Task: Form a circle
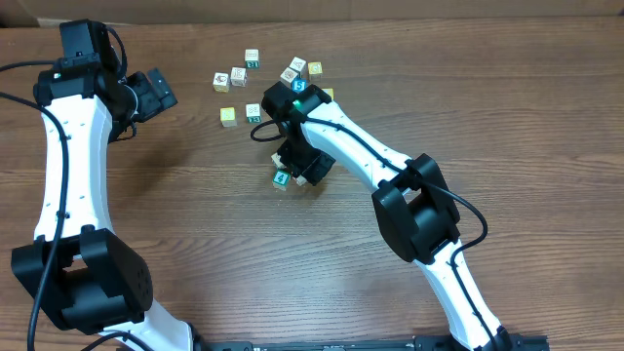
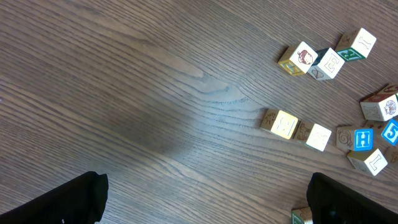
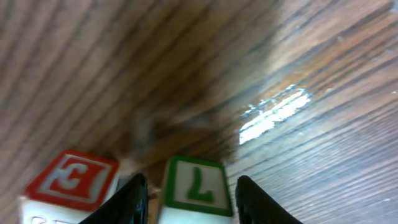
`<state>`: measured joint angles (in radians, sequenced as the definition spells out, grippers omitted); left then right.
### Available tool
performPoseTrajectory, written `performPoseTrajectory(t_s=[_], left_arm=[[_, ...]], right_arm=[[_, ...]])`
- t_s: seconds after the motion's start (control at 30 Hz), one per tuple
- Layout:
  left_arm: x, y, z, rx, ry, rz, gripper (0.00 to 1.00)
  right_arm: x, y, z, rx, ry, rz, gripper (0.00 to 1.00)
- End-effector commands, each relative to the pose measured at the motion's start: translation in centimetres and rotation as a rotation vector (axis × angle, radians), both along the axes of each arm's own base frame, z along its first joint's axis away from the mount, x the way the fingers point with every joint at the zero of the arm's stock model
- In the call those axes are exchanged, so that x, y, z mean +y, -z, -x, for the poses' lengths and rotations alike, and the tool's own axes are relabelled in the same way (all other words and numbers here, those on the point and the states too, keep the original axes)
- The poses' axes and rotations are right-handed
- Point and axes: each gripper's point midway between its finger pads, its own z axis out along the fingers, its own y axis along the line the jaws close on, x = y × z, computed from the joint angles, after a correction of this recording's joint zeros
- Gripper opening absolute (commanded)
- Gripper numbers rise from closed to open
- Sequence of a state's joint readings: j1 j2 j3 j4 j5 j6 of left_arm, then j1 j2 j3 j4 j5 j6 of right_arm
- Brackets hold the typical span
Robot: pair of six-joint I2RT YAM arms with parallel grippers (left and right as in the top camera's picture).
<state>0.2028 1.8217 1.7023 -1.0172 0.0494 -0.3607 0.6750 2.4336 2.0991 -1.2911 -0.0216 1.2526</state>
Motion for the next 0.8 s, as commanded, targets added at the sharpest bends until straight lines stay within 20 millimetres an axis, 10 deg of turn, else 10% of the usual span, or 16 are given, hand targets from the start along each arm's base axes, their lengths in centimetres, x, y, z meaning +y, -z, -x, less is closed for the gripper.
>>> performPoseTrajectory(t_s=[0.0,0.77], left_arm=[[-0.33,0.24,-0.11,0.005,0.003,0.005,1.00],[-0.32,0.23,-0.12,0.004,0.002,0.005,1.00]], right_arm=[[0.26,-1.96,-0.24,-0.036,0.005,-0.024,0.41],[-0.31,-1.95,-0.70,-0.063,-0.031,0.007,0.34]])
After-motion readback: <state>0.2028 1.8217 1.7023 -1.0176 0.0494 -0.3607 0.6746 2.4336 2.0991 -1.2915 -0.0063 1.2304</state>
